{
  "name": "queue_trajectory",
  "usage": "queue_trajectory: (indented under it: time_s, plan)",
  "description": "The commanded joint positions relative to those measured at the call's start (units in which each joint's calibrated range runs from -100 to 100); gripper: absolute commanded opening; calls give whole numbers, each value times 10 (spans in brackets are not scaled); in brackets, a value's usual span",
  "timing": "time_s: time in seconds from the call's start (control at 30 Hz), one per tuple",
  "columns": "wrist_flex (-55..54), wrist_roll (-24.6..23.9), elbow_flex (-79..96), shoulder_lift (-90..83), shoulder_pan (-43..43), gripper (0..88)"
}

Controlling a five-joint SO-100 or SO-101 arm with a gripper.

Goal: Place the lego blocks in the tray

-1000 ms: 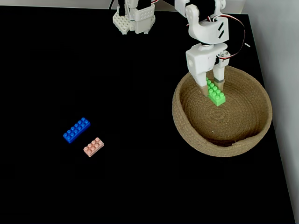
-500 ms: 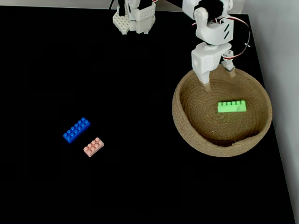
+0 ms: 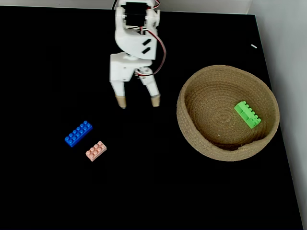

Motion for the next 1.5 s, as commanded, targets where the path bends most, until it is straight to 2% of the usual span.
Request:
queue_trajectory:
  time_s: [0.0, 0.2, 0.47, 1.03, 1.47]
  plan:
    - [-12, 4, -12, -7, 92, 277]
    - [-32, 9, -9, 43, 184, 258]
    - [-57, -4, -37, 128, 234, 252]
    - [-84, -25, -110, 194, 176, 234]
    - [-106, -33, -119, 246, 176, 225]
